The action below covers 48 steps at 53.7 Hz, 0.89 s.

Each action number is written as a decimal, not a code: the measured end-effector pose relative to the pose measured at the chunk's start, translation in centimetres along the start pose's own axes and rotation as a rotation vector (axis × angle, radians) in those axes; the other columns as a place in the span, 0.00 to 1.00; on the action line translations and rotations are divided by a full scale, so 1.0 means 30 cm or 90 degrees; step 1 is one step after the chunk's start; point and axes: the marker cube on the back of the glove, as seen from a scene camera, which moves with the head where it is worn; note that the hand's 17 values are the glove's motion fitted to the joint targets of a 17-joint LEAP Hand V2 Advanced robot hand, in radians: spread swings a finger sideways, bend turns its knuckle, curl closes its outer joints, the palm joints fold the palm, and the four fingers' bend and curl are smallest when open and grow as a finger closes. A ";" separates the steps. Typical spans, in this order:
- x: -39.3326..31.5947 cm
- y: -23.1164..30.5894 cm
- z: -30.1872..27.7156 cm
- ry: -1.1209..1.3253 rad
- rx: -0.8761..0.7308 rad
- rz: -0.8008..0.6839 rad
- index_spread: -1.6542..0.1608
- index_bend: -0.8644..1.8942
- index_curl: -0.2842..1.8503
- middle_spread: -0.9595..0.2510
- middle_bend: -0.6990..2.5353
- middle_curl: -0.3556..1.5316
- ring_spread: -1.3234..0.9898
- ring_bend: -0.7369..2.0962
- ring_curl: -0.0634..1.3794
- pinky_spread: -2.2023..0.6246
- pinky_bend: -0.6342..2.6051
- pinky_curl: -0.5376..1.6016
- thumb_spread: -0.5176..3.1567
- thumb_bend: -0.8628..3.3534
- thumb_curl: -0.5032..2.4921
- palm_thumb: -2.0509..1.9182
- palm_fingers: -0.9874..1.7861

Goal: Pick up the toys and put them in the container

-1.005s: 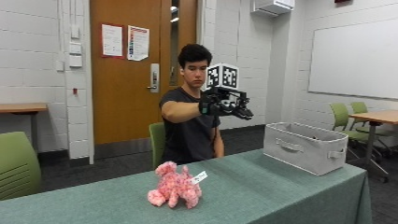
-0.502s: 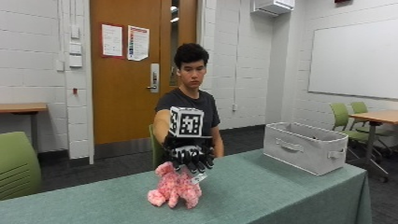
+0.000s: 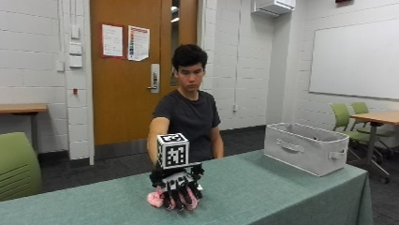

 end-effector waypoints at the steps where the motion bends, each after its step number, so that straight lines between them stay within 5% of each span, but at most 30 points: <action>1: 0.000 0.001 0.000 -0.002 0.001 0.002 0.71 0.37 0.27 0.65 0.26 0.35 0.44 0.43 0.23 0.75 0.54 0.46 0.43 0.21 0.23 0.54 0.38; 16: -0.001 0.017 -0.015 0.008 0.011 0.031 0.68 0.50 0.34 0.57 0.31 0.38 0.37 0.53 0.28 0.71 0.42 0.40 0.47 0.25 0.27 0.63 0.59; 30: -0.049 0.034 -0.042 0.050 -0.099 0.025 0.69 0.45 0.37 0.46 0.38 0.43 0.37 0.63 0.35 0.65 0.43 0.40 0.44 0.26 0.33 0.68 0.78; 48: -0.230 0.067 -0.216 0.036 -0.104 0.006 0.72 0.51 0.45 0.45 0.44 0.50 0.39 0.67 0.40 0.62 0.44 0.42 0.36 0.26 0.39 0.67 0.79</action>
